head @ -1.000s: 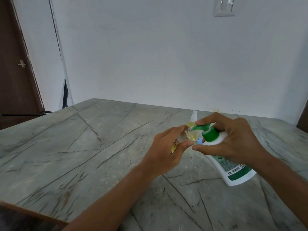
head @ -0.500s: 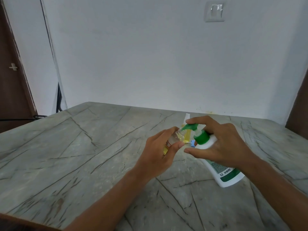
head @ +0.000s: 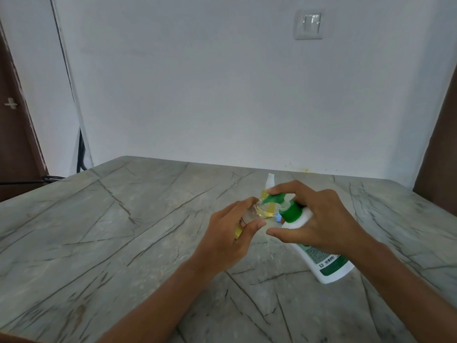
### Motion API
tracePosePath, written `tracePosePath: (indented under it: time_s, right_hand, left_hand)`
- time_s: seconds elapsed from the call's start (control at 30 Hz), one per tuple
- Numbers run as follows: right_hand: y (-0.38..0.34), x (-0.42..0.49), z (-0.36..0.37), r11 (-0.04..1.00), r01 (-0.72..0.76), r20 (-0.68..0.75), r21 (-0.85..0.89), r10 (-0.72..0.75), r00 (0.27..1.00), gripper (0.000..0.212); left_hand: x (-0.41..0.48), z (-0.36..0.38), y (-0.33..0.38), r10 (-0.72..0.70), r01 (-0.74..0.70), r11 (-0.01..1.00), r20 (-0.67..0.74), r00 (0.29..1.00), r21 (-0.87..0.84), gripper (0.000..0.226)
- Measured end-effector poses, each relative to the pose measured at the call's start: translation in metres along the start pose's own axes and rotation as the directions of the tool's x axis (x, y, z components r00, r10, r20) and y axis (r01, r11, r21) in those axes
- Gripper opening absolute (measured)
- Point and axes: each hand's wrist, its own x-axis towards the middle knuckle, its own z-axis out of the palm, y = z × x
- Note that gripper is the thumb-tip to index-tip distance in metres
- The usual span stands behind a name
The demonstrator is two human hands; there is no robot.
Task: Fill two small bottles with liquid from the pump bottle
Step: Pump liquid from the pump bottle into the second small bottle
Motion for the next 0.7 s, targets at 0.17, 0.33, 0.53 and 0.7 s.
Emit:
tracePosePath:
  time_s: [0.17,0.33,0.53,0.7]
  right_hand:
    - [0.0012,-0.0022,0.0004,0.998,0.022,0.023,-0.066,-0.020,1.000,0.068]
    - [-0.0008,-0.0033,0.0004,0.996,0.032,0.018,-0.078,-0.031,0.999,0.072]
    - [-0.0017,-0.0027,-0.0009,0.998,0.027,-0.002,-0.052,-0.027,1.000,0.067]
    - [-0.0007,-0.0015,-0.0018,0.998,0.057,-0.028,-0.007,-0.057,0.998,0.062]
  left_hand:
    - [0.0011,0.0007,-0.0010,-0.019,0.019,1.000,0.008,1.000,-0.004,0.049]
    - [0.0010,0.0005,-0.0004,-0.013,0.013,1.000,0.005,1.000,-0.006,0.049]
    - [0.0007,-0.0001,-0.0009,-0.010,0.011,1.000,0.006,1.000,-0.024,0.051]
    - [-0.0007,-0.0001,0.0000,0.018,-0.018,1.000,0.014,1.000,-0.015,0.046]
